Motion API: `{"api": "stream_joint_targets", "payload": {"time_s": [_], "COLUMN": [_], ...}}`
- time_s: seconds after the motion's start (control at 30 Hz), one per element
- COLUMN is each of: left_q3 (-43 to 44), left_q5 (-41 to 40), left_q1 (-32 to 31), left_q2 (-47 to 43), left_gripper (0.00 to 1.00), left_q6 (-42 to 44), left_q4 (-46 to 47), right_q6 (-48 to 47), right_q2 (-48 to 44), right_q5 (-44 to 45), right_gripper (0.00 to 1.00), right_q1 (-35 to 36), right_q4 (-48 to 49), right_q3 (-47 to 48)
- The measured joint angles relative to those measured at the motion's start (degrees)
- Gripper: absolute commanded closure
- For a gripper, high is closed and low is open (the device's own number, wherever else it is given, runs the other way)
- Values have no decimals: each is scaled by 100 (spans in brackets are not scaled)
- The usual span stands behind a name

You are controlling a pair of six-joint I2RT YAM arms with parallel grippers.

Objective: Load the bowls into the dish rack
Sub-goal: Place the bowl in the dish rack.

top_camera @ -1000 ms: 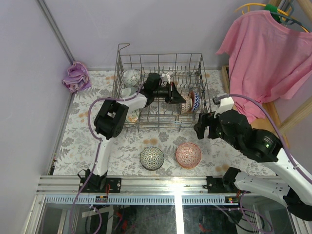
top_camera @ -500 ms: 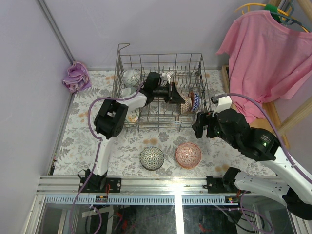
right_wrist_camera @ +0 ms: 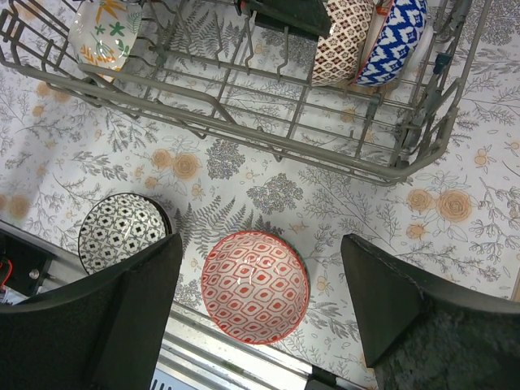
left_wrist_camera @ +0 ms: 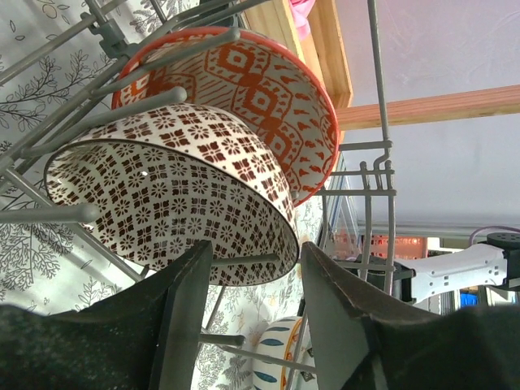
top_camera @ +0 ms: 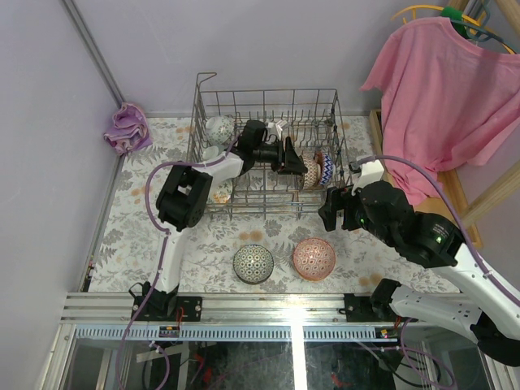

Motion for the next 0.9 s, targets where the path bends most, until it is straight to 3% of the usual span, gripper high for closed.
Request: {"api": "stream_joint_targets", "payload": {"time_s": [0.47, 0.77, 0.9], "left_q3": [-9, -560, -863], "left_q5": [-9, -225, -431], "left_q1": [0, 4, 7], "left_q2": [-92, -1408, -2221], "left_gripper": [42, 34, 26], "left_q6": [0, 153, 299], "left_q4": [-48, -219, -345], "right_q6": [-13, -13, -11], "right_q2": [0, 0, -2], "right_q5": [-26, -37, -90], "right_gripper": [14, 13, 8], "right_q1": [0, 0, 0], "right_q4": [20, 39, 39], "right_q3": [-28, -28, -28]}}
